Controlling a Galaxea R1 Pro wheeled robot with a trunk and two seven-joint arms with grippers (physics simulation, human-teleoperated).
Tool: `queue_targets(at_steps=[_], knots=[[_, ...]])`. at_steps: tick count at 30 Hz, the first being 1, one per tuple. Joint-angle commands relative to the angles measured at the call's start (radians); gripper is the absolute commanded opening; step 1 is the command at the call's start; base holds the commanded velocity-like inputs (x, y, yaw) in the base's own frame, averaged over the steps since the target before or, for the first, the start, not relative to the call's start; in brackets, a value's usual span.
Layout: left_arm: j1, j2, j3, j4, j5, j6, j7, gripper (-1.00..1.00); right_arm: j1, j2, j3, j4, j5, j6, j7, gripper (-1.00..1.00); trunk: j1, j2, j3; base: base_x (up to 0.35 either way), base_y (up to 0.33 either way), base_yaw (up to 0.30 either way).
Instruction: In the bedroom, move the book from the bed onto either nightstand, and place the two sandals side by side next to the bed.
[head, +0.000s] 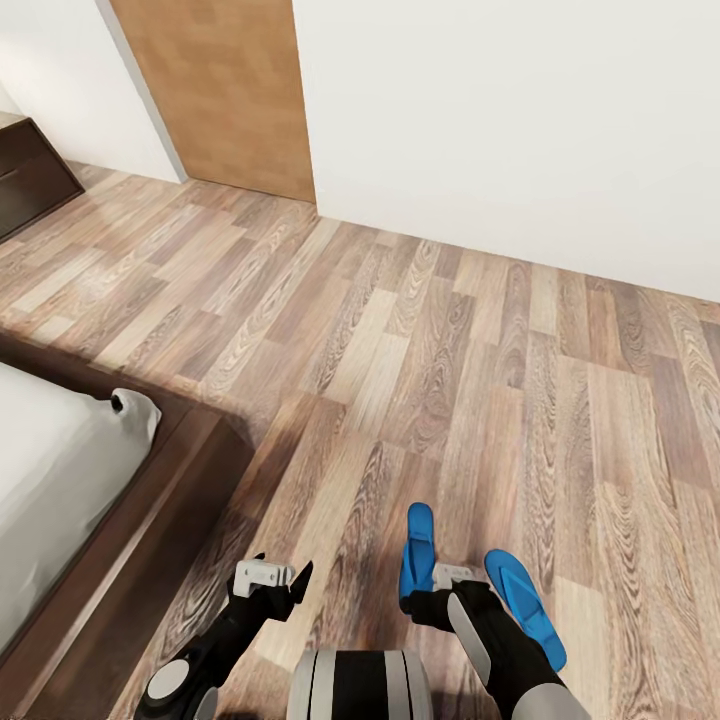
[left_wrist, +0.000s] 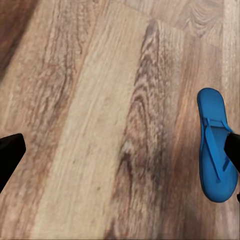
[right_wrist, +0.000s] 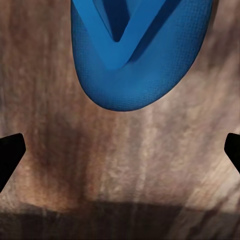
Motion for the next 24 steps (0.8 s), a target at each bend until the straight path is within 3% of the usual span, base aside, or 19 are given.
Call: queue_targets(at_steps=[1,15,19,24], knots=[[0.0,0.0,0.002,-0.002,0.011,0.008,-0.003,1.0,0.0,0.0,0.002,-0.001,-0.008,0.004,-0.005,1.0,0.0,0.0,-0.001,0.0,0.0,0.0],[0.0,-0.001,0.004,-0.004,0.012,0.008,0.019,1.0,0.0,0.0,0.002,-0.001,-0.008,0.004,-0.006,1.0,0.0,0.0,-0.001,0.0,0.0,0.0],[0.0,0.0,0.005,-0.006,0.051,0.006,0.099,1.0,0.0,0.0,0.002,-0.001,-0.008,0.004,-0.005,1.0,0.0,0.0,-0.001,0.0,0.0,0.0],[0.0,0.002,0.005,-0.005,0.092,-0.001,0.116,1.0,0.0,0.0,0.002,-0.001,-0.008,0.004,-0.005,1.0,0.0,0.0,-0.001,0.0,0.0,0.0]])
